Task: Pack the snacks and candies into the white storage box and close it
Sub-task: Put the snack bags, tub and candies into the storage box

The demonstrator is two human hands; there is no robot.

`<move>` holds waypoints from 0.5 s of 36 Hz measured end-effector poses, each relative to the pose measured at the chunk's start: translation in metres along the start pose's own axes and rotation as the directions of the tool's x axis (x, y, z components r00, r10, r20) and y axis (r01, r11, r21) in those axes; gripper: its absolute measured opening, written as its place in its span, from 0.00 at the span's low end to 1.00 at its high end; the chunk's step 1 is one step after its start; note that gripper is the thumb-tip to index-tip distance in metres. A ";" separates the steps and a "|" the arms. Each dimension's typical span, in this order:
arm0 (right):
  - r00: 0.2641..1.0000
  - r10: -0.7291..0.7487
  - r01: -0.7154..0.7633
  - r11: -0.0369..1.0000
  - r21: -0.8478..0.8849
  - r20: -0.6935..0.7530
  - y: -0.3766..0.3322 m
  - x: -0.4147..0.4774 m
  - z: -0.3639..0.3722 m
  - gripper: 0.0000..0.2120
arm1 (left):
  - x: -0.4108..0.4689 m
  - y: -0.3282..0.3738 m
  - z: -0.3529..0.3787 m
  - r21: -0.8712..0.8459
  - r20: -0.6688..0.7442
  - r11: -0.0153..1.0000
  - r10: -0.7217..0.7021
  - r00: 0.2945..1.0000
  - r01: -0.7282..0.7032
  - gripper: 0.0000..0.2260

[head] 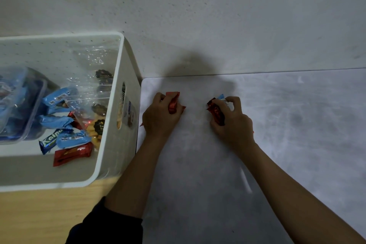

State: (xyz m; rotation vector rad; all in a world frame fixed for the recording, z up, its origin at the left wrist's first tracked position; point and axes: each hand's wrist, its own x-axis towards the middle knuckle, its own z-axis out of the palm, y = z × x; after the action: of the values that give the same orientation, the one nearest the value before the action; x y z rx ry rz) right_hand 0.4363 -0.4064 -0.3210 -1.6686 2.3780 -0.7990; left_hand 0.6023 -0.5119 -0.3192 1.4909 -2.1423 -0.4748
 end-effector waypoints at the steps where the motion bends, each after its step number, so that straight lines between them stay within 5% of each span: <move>1: 1.000 0.007 -0.007 1.000 0.020 -0.006 0.000 0.000 0.000 0.21 | 0.000 0.001 -0.001 -0.014 -0.016 1.000 0.000 1.000 0.000 0.14; 13: 0.999 0.004 -0.002 0.999 0.046 -0.038 0.003 -0.001 -0.002 0.18 | -0.015 -0.013 0.019 0.207 0.000 0.932 0.304 0.953 -0.297 0.24; 18: 0.999 0.008 -0.007 0.999 0.042 -0.036 0.002 0.000 -0.004 0.18 | -0.013 -0.017 0.014 0.158 0.067 0.919 0.355 0.933 -0.361 0.32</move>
State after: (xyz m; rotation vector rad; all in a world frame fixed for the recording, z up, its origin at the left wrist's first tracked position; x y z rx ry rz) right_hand 0.4336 -0.4042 -0.3185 -1.6417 2.3723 -0.8788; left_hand 0.6113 -0.5054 -0.3420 1.1357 -2.4661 -0.1951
